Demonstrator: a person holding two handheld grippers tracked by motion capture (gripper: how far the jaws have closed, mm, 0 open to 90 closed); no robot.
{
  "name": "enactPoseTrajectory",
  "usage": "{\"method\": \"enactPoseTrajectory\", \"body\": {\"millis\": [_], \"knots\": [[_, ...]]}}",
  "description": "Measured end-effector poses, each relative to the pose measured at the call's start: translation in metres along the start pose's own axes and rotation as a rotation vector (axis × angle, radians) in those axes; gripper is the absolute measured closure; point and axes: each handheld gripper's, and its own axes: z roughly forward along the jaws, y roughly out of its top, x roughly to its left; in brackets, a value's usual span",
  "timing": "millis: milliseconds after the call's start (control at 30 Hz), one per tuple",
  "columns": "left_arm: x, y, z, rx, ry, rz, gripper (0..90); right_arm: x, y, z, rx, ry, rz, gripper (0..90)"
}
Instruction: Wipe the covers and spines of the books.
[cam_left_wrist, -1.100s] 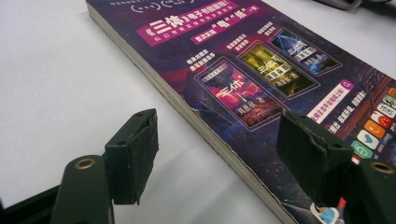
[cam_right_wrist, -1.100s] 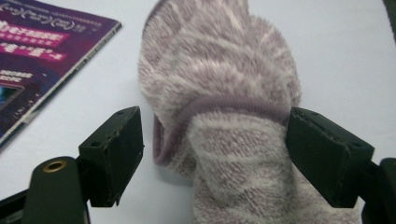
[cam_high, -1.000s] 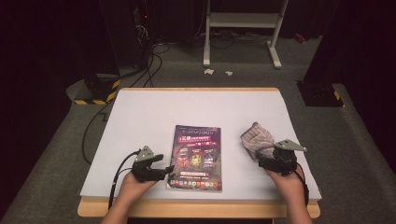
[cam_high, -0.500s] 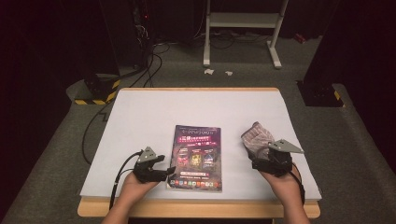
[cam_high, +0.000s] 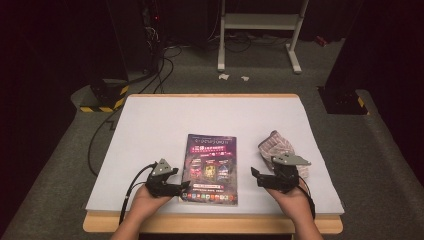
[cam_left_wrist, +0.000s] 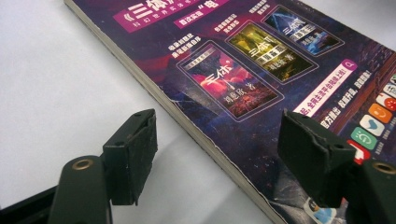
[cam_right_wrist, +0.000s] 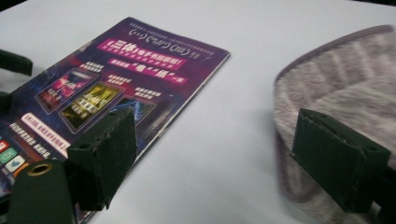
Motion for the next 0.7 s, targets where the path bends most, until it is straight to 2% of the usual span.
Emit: {"method": "enactPoseTrajectory", "body": {"millis": [133,200,367,467,600,700], "knots": [[-0.002,0.001,0.001,0.018,0.004,0.010,28.5,0.009,-0.003,0.007,-0.021,0.067,-0.007,13.6],[-0.004,0.001,0.002,0.029,0.003,0.012,28.3,0.015,-0.005,0.012,-0.015,0.095,-0.020,13.6],[-0.006,0.002,0.004,0.042,0.007,0.004,27.7,0.027,-0.010,0.025,0.026,0.121,-0.039,13.6],[-0.006,0.002,0.004,0.047,0.002,-0.010,27.3,0.033,-0.011,0.032,0.063,0.138,-0.034,13.5],[-0.008,0.002,0.005,0.051,-0.005,-0.013,26.9,0.041,-0.014,0.041,0.101,0.128,-0.049,13.5],[-0.010,0.002,0.006,0.050,-0.002,-0.013,26.5,0.042,-0.016,0.047,0.114,0.147,-0.015,12.5]]}}
